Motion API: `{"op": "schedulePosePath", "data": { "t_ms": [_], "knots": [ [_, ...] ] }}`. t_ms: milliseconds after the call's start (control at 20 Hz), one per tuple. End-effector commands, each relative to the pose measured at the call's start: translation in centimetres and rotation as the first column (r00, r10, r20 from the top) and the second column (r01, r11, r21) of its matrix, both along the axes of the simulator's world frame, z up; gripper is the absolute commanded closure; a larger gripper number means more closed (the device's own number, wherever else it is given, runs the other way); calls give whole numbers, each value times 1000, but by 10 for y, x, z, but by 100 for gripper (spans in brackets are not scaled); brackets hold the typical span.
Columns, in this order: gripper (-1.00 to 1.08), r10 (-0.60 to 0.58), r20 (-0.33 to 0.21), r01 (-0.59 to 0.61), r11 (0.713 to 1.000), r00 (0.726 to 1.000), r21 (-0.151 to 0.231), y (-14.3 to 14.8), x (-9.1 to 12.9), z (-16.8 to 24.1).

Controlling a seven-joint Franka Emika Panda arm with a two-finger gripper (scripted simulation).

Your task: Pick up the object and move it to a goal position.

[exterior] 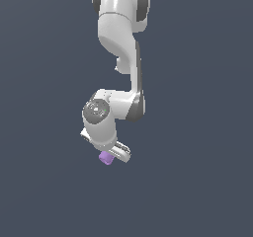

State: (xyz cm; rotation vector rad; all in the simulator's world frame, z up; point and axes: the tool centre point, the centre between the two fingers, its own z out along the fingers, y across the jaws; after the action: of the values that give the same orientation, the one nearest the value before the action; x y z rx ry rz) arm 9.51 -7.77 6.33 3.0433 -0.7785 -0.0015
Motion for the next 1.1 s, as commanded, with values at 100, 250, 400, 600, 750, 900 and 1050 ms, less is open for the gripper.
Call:
{"op": "schedulePosePath", "data": {
  "t_ms": [100,250,400,600,750,900,1050],
  "knots": [
    [-92,-1,1,1,1000,1000,0,0,0,-13],
    [-92,-1,1,1,1000,1000,0,-1,1,-12],
    [108,-1,1,1,1000,1000,0,-1,2,-11],
    [108,-1,1,1,1000,1000,0,-1,2,-11],
    [108,-1,1,1,1000,1000,0,-1,2,-11],
    [108,-1,1,1,1000,1000,0,0,1,-11],
    [108,-1,1,1,1000,1000,0,1,0,-8]
  ]
}}
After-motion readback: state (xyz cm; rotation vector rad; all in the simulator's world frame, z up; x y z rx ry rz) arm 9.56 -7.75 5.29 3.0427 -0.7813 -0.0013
